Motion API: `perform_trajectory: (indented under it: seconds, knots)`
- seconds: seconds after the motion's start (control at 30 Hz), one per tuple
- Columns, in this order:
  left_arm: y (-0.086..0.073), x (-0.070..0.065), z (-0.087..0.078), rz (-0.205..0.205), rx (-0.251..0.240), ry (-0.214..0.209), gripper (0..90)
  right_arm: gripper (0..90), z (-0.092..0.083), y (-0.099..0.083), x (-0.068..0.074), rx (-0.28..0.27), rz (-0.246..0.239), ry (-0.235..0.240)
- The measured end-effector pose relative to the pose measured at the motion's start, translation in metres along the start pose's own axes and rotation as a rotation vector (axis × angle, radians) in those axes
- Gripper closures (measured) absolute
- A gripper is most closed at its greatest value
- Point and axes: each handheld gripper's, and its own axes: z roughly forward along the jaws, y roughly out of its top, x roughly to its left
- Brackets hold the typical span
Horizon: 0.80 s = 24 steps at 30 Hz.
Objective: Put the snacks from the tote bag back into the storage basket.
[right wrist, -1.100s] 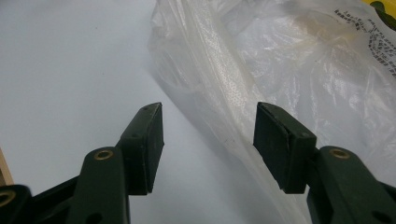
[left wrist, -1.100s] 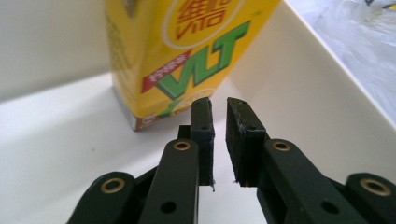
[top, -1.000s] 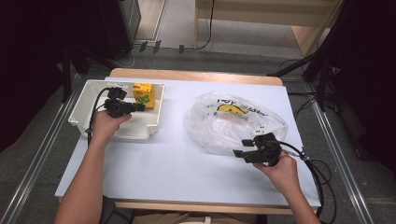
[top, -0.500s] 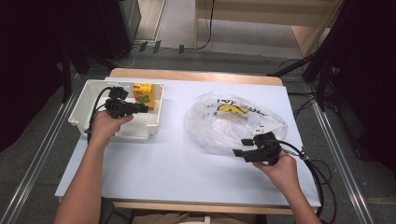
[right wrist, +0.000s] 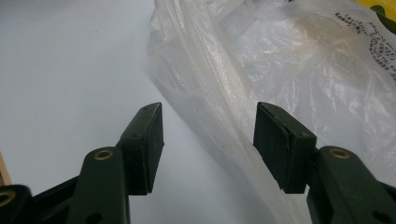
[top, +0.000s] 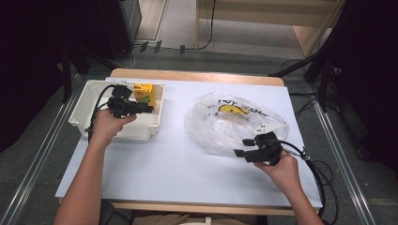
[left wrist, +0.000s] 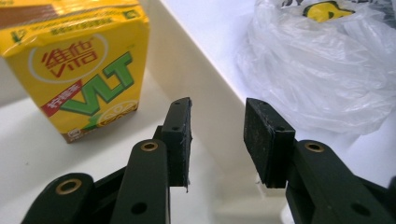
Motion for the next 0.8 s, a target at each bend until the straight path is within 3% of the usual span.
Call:
perform_trajectory:
  seconds: [0.4, 0.8]
  knots:
    - [0.009, -0.016, -0.004, -0.004, 0.003, -0.034, 55.1, 44.0, 0.000, 0.000, 0.000, 0.001, 0.006, 0.002]
    - [0.018, -0.038, -0.005, 0.036, 0.008, -0.069, 50.7, 44.0, 0.001, 0.001, 0.000, 0.002, 0.001, 0.003]
